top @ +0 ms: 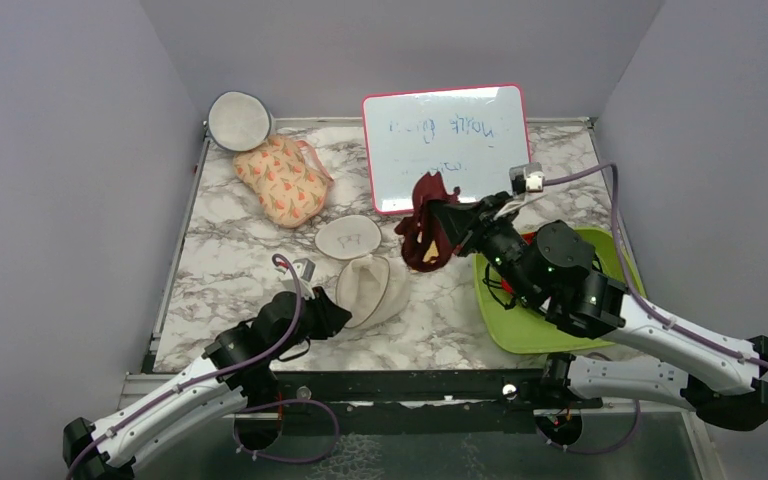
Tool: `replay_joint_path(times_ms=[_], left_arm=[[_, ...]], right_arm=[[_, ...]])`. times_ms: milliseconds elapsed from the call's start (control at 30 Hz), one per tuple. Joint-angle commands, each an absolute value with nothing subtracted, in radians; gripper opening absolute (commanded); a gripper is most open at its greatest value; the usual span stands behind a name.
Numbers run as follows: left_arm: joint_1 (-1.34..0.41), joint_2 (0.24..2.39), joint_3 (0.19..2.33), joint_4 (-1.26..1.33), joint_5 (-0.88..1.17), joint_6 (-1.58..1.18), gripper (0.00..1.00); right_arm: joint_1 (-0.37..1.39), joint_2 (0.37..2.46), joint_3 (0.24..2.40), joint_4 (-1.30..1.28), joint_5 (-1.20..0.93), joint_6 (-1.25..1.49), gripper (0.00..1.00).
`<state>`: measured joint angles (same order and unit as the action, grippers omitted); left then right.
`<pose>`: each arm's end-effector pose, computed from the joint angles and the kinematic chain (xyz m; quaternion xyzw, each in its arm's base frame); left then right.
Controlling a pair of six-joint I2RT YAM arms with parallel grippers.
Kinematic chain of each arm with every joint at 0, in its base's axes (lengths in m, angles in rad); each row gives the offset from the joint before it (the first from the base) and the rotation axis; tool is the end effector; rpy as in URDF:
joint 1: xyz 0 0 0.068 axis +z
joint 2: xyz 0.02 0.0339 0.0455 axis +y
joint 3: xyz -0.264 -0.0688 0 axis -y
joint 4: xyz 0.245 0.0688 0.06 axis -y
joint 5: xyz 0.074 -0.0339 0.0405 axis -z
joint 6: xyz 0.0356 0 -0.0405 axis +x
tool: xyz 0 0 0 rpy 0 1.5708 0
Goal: Unzip the laundry bag and remove the bra
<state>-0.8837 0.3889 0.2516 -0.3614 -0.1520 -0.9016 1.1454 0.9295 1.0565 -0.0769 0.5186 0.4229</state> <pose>0.0819 -0.0913 0.1873 -0.0464 0.8569 -0.3556 0.3703 0.0996 0.1770 0.4209 -0.0616 0.6888 0.3695 0.6206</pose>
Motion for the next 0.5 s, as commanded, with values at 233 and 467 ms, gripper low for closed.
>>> replay_joint_path(times_ms=[233, 467], left_arm=[[-0.883, 0.397, 0.342, -0.428, -0.235, -0.867, 0.44], [-0.883, 0.402, 0.381, -0.459, -0.253, -0.860, 0.63]], right_arm=[[1.146, 0.767, 1.061, -0.312, 1.091, 0.069, 0.01], [1.146, 0.771, 1.043, -0.370, 1.387, 0.023, 0.01]])
